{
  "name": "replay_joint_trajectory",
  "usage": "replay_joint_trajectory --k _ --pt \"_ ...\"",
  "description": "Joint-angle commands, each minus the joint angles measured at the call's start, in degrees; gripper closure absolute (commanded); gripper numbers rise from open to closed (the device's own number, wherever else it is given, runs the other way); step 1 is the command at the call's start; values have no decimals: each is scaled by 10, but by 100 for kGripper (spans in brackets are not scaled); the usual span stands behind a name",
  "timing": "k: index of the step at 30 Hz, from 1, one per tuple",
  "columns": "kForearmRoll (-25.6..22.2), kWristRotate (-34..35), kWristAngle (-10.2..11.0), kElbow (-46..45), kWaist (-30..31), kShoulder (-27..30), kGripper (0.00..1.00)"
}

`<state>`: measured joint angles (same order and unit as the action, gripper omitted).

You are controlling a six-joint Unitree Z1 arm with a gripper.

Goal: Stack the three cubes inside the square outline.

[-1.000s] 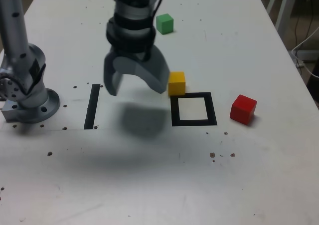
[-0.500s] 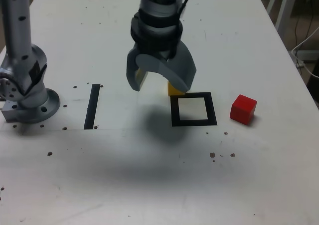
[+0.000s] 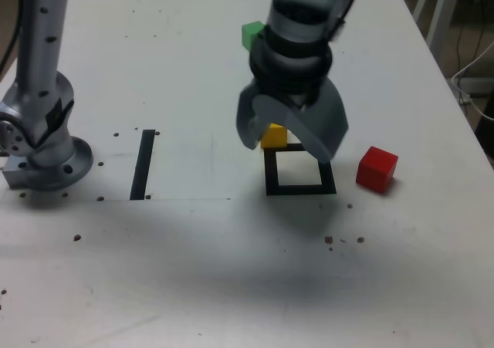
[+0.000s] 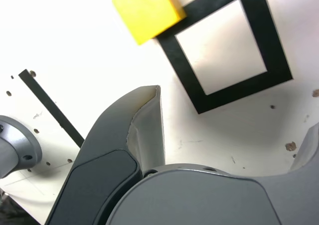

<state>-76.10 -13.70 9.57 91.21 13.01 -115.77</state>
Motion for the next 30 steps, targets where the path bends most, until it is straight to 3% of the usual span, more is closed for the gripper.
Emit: replay_joint_trajectory --k 1,14,23,30 --pt "-8 -9 1 19 2 -13 1" --pt "-65 -86 -7 145 4 -85 2" --pt "-79 -128 -27 209 -6 -129 2" --pt "-91 -152 -30 249 -28 -152 2"
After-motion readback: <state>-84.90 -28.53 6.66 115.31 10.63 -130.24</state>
